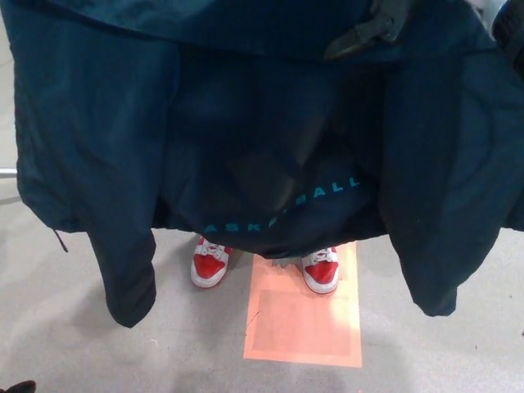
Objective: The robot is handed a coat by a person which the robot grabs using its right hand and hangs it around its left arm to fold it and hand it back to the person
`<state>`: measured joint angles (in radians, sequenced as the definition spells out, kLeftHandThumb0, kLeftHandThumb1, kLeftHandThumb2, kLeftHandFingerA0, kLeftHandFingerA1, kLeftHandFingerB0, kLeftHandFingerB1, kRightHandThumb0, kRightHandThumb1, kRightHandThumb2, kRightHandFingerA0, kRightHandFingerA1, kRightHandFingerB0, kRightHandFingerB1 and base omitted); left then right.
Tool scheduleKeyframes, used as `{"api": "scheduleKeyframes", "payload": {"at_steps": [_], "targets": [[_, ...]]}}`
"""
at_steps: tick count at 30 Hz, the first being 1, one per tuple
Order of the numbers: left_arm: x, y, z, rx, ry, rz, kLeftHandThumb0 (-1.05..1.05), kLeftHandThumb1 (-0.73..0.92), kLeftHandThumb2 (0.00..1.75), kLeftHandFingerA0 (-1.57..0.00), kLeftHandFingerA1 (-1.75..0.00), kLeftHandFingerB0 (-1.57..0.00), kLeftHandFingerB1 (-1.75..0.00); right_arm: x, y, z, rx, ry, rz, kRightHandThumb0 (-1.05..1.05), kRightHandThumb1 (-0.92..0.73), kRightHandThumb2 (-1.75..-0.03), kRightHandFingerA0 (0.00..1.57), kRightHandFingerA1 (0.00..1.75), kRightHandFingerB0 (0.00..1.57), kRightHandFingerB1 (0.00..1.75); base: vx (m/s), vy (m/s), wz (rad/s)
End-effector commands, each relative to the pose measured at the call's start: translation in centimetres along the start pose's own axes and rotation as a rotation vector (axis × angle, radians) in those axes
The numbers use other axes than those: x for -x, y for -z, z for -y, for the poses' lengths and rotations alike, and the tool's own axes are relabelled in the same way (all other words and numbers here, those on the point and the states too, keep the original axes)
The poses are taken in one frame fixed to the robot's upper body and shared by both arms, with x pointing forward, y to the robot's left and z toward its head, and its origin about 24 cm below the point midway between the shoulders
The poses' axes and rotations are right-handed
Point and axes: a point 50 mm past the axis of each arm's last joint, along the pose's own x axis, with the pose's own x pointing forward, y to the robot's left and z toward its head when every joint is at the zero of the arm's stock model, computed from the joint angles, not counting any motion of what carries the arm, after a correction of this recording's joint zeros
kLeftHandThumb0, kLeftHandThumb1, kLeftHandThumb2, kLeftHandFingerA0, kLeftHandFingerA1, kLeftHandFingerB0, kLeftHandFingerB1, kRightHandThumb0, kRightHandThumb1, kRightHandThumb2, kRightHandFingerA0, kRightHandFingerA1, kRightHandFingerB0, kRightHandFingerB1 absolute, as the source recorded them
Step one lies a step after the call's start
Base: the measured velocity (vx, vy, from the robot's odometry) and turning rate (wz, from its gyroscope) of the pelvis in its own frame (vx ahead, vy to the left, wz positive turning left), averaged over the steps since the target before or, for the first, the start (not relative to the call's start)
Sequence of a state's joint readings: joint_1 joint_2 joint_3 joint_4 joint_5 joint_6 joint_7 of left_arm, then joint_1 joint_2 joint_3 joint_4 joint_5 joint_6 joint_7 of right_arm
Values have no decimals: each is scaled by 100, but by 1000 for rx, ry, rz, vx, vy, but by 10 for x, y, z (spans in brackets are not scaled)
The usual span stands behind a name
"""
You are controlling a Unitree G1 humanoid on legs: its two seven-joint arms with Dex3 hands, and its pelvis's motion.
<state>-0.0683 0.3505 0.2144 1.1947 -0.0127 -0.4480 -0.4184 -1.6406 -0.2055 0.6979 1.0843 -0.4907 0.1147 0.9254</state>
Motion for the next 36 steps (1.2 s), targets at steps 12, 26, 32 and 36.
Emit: {"api": "scheduleKeyframes", "payload": {"at_steps": [12, 26, 32, 36], "targets": [[-1, -5, -5, -34, -42, 12, -35, 56, 113, 0, -47, 0, -47, -28, 25, -32, 84, 619, 87, -40, -92, -68, 76, 69, 65, 56, 0, 0, 0], [-1, -6, 2, -2, 21, 50, -70, 92, 71, -14, -30, -13, -28, -5, 22, 6, -640, 972, 219, -43, -87, -66, 106, 97, 88, 100, 0, 0, 0], [-3, -16, 13, 4, 120, 136, -79, 72, 105, -13, -45, 0, -35, 14, 10, 29, -605, 1069, 280, -43, -86, -66, 124, 78, 95, 69, 0, 0, 0], [-3, -27, 17, -4, 187, 214, -35, 56, 112, -1, -48, -1, -47, 29, 0, 45, -566, 1105, 298, -43, -87, -67, 123, 65, 99, 69, 0, 0, 0]]}}
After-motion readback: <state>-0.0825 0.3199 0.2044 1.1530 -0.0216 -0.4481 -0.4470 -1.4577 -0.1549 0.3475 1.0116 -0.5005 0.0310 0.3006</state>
